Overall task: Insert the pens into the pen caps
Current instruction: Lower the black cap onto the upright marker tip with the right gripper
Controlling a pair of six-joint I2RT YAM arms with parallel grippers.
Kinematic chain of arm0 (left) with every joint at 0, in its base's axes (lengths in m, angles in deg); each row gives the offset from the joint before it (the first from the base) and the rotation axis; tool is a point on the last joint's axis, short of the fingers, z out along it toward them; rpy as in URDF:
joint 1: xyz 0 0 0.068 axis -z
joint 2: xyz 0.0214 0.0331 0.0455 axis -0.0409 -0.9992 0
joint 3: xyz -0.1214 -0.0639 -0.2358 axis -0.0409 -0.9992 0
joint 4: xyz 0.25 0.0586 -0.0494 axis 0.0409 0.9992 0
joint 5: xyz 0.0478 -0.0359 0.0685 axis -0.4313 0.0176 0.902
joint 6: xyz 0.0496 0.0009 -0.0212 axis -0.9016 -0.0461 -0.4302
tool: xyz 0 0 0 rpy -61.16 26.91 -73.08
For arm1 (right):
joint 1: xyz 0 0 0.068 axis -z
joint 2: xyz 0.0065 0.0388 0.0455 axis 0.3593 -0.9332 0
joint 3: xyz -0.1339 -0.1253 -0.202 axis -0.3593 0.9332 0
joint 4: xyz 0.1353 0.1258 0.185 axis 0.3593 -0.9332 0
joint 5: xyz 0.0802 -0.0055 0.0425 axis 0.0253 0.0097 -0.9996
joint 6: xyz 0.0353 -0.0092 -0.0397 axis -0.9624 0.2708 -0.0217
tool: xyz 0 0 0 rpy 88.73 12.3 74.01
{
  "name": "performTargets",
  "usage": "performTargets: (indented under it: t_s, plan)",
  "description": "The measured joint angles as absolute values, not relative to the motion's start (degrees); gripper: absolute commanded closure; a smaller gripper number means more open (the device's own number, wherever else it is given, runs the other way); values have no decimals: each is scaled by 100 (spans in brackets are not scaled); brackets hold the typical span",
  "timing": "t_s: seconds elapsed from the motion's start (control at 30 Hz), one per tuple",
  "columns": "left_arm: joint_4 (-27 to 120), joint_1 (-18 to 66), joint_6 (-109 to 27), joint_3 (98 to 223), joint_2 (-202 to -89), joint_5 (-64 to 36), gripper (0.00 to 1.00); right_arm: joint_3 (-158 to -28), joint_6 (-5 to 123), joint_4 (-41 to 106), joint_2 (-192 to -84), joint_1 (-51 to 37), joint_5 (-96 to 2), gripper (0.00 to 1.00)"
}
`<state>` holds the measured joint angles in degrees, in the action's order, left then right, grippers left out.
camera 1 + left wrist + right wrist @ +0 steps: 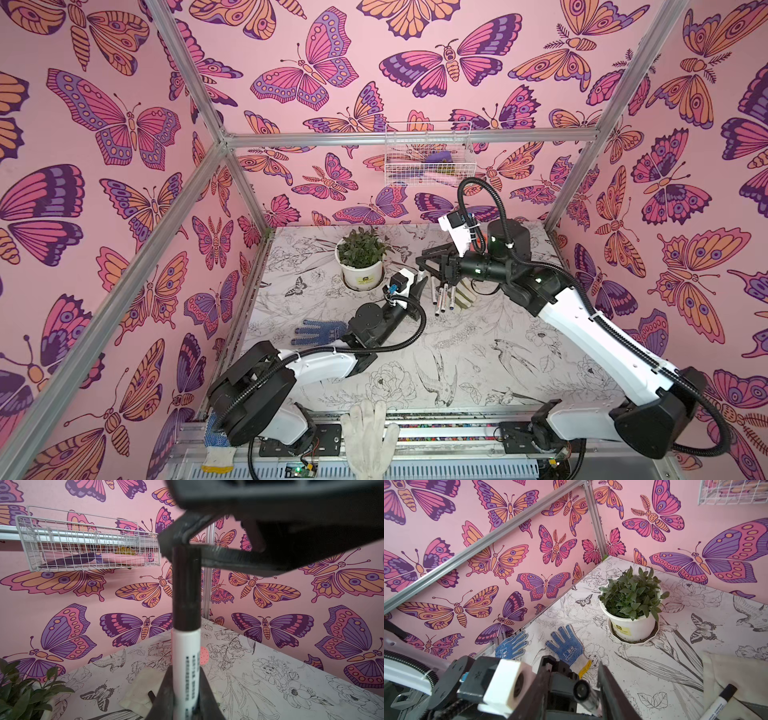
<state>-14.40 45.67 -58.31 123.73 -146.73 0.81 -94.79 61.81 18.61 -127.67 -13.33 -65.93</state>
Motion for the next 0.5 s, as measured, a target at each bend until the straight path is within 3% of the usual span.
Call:
performTargets:
  t_s: [0.27, 0.5]
  plan:
    - [-1386, 4569, -5750, 12375, -14673, 68, 100, -9479, 6196, 1899, -12933, -1322, -6497, 96]
    - [-1062, 4536, -5621, 12554, -14673, 77, 100, -9477, 6012, 1975, -13016, -1266, -6466, 100]
